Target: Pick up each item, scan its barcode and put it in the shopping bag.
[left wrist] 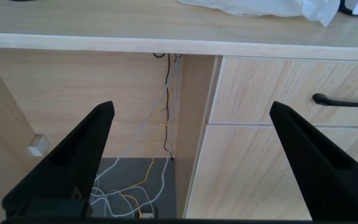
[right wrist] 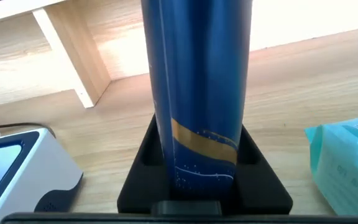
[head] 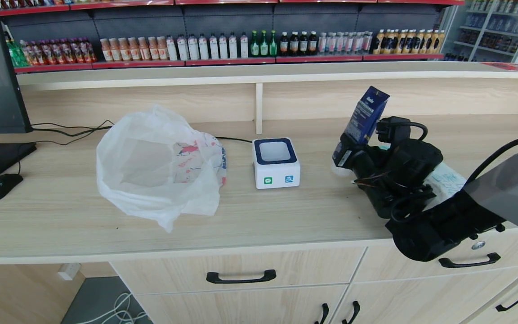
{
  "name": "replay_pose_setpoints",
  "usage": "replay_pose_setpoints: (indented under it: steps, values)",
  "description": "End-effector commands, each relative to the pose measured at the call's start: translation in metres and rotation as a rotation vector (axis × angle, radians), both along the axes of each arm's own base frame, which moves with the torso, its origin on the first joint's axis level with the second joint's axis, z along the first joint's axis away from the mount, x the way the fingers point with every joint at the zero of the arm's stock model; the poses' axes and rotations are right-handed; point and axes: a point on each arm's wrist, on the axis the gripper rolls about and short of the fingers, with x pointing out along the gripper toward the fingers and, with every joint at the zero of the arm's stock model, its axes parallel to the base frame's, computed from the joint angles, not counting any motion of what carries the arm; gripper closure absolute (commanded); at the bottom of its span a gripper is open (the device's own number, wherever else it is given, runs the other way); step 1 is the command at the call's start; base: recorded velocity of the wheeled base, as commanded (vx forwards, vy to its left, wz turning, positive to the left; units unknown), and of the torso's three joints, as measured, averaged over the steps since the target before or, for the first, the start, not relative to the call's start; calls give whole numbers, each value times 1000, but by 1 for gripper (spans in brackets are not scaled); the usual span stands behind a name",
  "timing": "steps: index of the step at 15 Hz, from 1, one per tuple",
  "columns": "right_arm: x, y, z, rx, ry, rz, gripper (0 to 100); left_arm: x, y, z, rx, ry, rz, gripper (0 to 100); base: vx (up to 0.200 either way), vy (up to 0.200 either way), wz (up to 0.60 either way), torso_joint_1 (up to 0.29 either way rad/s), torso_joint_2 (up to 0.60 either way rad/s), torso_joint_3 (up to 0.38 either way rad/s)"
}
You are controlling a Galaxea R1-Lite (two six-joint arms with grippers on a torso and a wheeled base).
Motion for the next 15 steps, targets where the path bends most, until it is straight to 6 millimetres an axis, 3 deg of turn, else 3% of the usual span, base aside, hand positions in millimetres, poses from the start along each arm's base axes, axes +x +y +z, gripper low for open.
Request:
replay_pose_setpoints:
  steps: [1,9,15]
  values:
    - [-6,-4,11,9,-24,-3,100,0,0,0,0,-1,1,0,0,0,0,0,0,0]
    - [-45,-9,44,35,-79,35,100,0,0,0,-1,2,1,0,0,0,0,0,0,0]
    - [-107,-3,57,23,-82,187,100,0,0,-1,0,5,-1,0,0,0,0,0,0,0]
